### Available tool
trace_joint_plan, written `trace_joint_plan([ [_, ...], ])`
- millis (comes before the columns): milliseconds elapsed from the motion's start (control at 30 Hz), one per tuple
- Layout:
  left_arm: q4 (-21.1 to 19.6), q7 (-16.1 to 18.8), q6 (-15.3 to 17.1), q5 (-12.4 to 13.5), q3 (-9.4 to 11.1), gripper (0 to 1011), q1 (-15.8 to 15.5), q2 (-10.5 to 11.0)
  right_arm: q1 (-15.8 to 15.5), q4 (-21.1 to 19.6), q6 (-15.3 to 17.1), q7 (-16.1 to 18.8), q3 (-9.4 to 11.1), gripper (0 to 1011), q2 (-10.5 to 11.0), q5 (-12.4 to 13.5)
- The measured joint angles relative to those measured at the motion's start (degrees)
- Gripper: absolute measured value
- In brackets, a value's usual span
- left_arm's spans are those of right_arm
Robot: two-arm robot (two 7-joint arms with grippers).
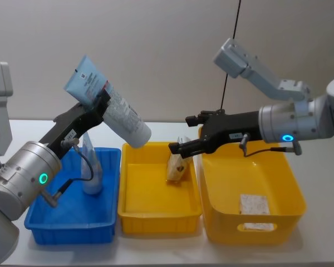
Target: Bimanual collaborative sorting of washing and personal care products
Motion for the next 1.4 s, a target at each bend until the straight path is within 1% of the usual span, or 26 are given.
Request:
trace_joint_plan([
  [133,0.4,0.1,-0.2,0.1,0.3,222,-0.3,0.0,-0.2,-1.6,1.0,0.9,0.2,1004,1.4,0.5],
  [300,0.5,0.4,-0.5,0.3,0.8,222,-0.4,0.3,-0.1,-3.4,2.0,0.9,0.0,1004,3.0,0.2],
  [467,0.5,0.8,-0.8,0.7,1.2,222,-0.4,0.7,0.4,-4.8,2.5,0.0,-0.7,1004,4.3,-1.2],
  [567,0.5,1.0,-1.0,1.0,1.5,222,-0.3,1.0,0.9,-5.5,2.7,-0.9,-1.5,1003,5.0,-2.6],
  [667,0.4,1.0,-1.1,1.1,1.7,222,-0.2,1.2,1.6,-6.1,2.8,-2.2,-2.6,1004,5.6,-4.5],
  [733,0.3,1.1,-1.2,1.2,1.8,222,-0.1,1.4,2.0,-6.3,2.8,-2.8,-3.2,1004,5.8,-5.3],
  [767,0.2,1.1,-1.3,1.2,1.9,222,-0.1,1.5,2.3,-6.5,2.8,-3.5,-3.7,1004,5.8,-6.1],
  [867,0.1,1.1,-1.4,1.2,2.1,222,0.0,1.7,2.7,-6.6,2.6,-4.7,-4.5,1004,5.7,-7.5],
  [900,0.1,1.2,-1.5,1.3,2.2,222,0.0,1.8,3.0,-6.7,2.4,-5.5,-4.9,1004,5.5,-8.3],
  [1100,-0.1,1.2,-1.7,1.3,2.5,222,0.2,2.2,3.6,-6.5,1.1,-7.8,-5.9,1004,4.2,-10.2],
  [1400,-0.2,1.4,-1.9,1.1,2.9,222,0.3,2.7,4.2,-5.4,-1.2,-9.5,-6.0,1004,2.1,-10.5],
])
